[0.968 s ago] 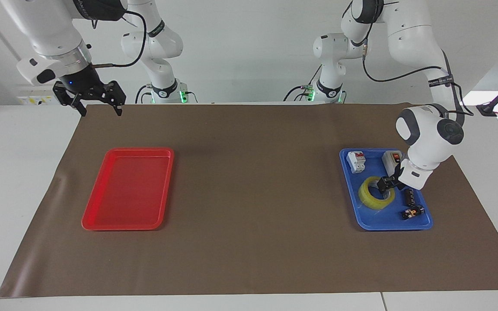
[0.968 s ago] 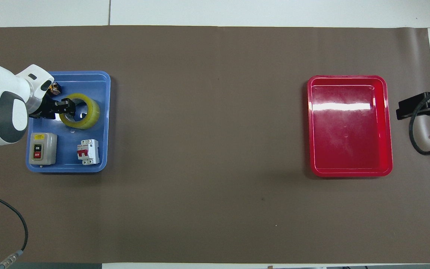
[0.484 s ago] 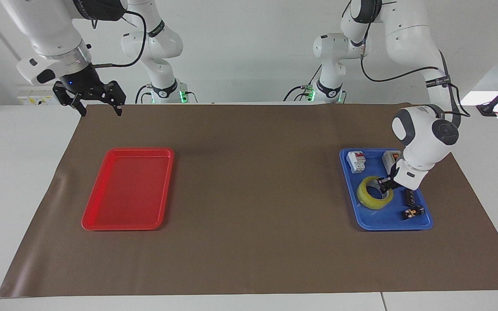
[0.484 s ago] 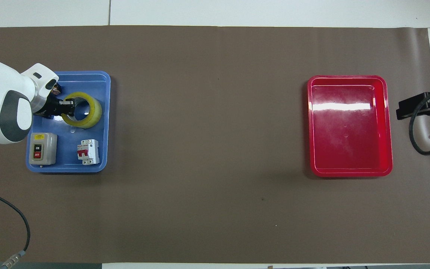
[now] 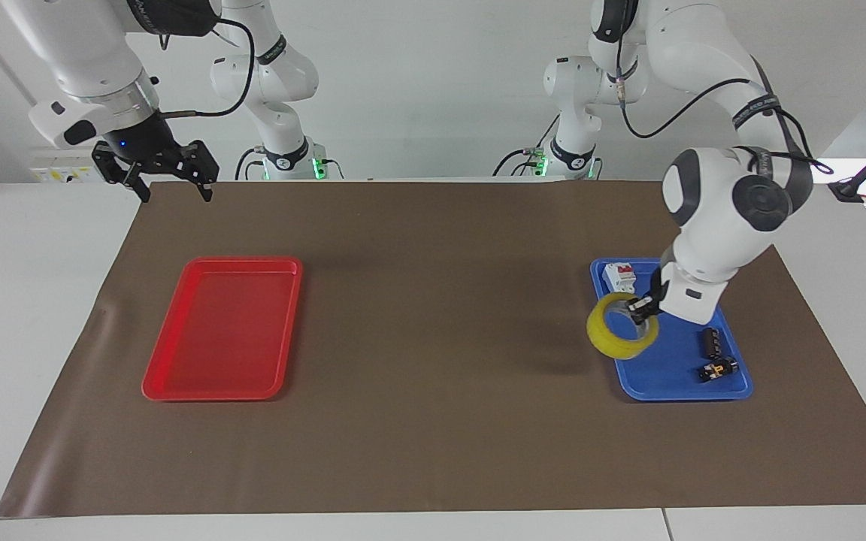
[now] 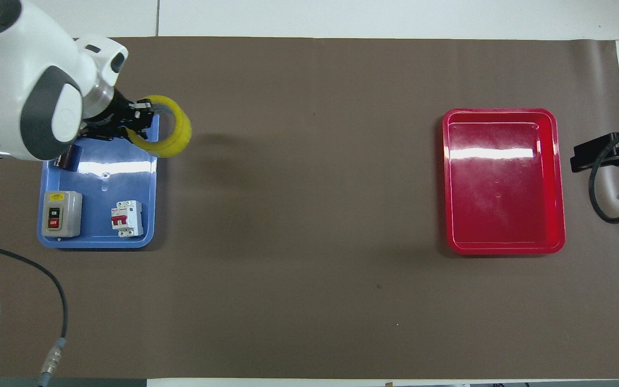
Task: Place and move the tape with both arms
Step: 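Lift the tape roll with the left gripper toward the table center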
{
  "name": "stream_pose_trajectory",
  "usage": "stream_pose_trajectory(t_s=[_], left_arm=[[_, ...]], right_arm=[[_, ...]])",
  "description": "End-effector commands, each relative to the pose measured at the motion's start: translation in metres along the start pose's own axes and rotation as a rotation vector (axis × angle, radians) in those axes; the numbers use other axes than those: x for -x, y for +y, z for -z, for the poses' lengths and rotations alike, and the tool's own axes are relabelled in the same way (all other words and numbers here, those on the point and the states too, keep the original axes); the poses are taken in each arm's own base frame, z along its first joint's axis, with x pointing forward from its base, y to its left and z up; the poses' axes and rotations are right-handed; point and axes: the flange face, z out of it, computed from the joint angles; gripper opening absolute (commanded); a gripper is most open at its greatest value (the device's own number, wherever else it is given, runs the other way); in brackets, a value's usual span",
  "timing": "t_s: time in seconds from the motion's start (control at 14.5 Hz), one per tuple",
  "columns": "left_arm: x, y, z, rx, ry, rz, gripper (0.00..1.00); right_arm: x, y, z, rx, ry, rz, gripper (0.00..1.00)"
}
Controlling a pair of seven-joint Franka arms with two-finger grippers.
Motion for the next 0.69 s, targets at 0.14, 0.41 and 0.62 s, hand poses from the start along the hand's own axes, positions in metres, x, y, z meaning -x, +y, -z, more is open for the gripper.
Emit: stream_pose_trajectory(t_s=[0.14,0.41,0.62], left_arm=[[0.089,0.148,-0.031,0.050,0.035,0.126,0.00],[0.136,0.193,-0.109,0.037,0.042,0.099,0.00],[0.149,0.177,-0.137,0.041,0.048,0.099,0.00]], right_arm=[[0.006,0.004,0.000,-0.007,0.002,0.017,1.00],[0.006,0.004,0.000,-0.007,0.002,0.017,1.00],[0.006,0.005,0.001,-0.007,0.004,0.016,1.00]])
